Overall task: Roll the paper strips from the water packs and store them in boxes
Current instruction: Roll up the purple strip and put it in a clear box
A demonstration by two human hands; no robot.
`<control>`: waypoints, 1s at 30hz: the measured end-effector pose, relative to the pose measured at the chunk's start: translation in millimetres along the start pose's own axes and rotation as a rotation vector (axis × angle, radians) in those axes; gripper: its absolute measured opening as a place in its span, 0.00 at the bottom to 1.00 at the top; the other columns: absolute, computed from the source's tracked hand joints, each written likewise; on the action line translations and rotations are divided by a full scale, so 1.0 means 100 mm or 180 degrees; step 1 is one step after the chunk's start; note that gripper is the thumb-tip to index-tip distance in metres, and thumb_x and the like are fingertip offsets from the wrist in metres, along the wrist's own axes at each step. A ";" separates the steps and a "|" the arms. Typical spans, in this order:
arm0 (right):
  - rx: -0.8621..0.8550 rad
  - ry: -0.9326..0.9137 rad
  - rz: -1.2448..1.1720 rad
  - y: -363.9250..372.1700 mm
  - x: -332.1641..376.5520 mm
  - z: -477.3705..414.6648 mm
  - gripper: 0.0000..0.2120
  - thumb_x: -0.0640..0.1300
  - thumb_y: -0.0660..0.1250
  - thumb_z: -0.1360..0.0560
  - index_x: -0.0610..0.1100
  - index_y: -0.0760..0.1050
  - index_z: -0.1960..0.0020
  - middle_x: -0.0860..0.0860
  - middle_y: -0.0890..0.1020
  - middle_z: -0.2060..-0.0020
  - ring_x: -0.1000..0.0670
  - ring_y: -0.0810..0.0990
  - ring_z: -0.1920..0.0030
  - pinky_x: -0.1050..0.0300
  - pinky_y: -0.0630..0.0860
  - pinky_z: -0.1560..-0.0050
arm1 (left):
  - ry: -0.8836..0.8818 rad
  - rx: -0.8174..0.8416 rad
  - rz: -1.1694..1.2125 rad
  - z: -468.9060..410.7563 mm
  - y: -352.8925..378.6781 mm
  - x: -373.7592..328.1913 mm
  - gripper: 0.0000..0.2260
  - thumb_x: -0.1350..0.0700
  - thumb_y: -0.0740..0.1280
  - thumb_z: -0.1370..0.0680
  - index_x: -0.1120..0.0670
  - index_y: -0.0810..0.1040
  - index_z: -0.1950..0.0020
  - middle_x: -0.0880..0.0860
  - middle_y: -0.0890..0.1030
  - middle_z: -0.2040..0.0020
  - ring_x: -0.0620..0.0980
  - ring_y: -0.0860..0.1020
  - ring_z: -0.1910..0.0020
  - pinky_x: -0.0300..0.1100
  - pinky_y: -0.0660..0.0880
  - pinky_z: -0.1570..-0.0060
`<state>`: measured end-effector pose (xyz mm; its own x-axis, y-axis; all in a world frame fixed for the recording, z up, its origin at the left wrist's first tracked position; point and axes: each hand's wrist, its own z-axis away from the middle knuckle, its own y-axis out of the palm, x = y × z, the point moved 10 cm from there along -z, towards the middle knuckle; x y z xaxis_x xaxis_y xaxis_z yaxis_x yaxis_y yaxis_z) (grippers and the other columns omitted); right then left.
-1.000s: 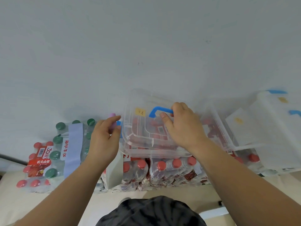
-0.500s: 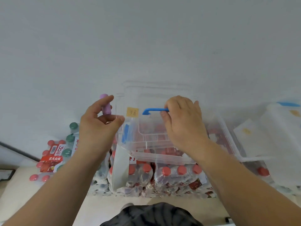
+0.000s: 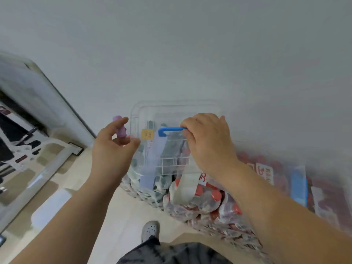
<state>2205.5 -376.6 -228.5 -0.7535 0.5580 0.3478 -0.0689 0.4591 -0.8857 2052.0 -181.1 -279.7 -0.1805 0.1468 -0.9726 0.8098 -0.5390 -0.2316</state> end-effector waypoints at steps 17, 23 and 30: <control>0.0773 0.1108 0.0467 1.71 0.18 -0.41 0.09 0.47 0.56 0.17 0.52 0.75 0.49 0.54 0.80 0.57 0.46 0.74 0.51 0.44 0.71 0.45 | 0.0464 0.1369 -0.1691 -1.26 0.02 1.05 0.26 0.54 0.76 0.31 0.48 0.77 0.33 0.50 0.74 0.45 0.44 0.78 0.57 0.41 0.76 0.46; 0.1256 0.1514 0.0427 1.96 -0.07 -0.20 0.11 0.48 0.55 0.16 0.53 0.75 0.42 0.54 0.80 0.47 0.47 0.73 0.41 0.43 0.65 0.36 | 0.0535 0.1808 -0.1983 -1.25 0.25 1.31 0.29 0.56 0.77 0.31 0.49 0.76 0.31 0.50 0.73 0.45 0.46 0.76 0.56 0.36 0.69 0.51; 0.1226 0.1374 0.0131 1.96 -0.06 -0.10 0.17 0.58 0.62 0.20 0.54 0.72 0.34 0.56 0.74 0.33 0.49 0.66 0.28 0.44 0.62 0.28 | 0.0741 0.1773 -0.2163 -1.26 0.25 1.25 0.27 0.50 0.77 0.29 0.47 0.76 0.31 0.51 0.75 0.41 0.50 0.79 0.48 0.40 0.73 0.52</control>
<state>2203.2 -283.4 -401.4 -0.4311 0.8386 0.3330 -0.3391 0.1914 -0.9211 2119.5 -71.6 -404.4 -0.3543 0.7106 -0.6078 0.1721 -0.5894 -0.7893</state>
